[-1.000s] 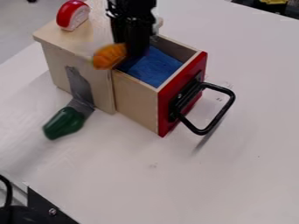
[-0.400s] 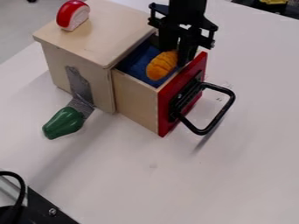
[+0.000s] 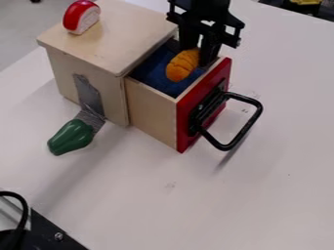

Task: Pick up the shrimp sushi and place it in the drawer

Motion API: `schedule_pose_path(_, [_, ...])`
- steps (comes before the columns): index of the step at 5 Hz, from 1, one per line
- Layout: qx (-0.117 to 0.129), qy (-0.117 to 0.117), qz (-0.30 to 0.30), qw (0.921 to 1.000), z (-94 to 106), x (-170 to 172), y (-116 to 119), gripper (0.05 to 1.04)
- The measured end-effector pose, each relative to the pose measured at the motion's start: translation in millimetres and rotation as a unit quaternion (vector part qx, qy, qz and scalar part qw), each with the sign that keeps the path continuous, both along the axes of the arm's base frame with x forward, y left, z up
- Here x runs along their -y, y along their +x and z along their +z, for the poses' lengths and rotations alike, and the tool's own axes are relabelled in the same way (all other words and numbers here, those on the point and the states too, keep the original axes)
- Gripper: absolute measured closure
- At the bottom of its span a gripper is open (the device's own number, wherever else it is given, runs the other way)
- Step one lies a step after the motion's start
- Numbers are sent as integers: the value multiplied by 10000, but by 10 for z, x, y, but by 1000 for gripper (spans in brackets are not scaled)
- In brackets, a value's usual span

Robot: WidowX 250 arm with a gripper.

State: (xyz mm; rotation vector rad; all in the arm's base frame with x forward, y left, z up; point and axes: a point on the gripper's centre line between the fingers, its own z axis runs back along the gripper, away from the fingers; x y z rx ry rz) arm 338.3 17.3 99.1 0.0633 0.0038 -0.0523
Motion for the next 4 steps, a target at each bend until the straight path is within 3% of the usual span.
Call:
schedule_pose_path(1, [-13, 7, -34, 10000, -7, -33, -7, 669])
schedule_pose_path(2, [-78, -4, -85, 9999, -54, -36, -7, 350])
schedule_pose_path(3, [-204, -37, -121, 9997, -59, -42, -44, 94])
schedule_pose_path(4, [-212, -103, -123, 9996, 13, -56, -80, 83])
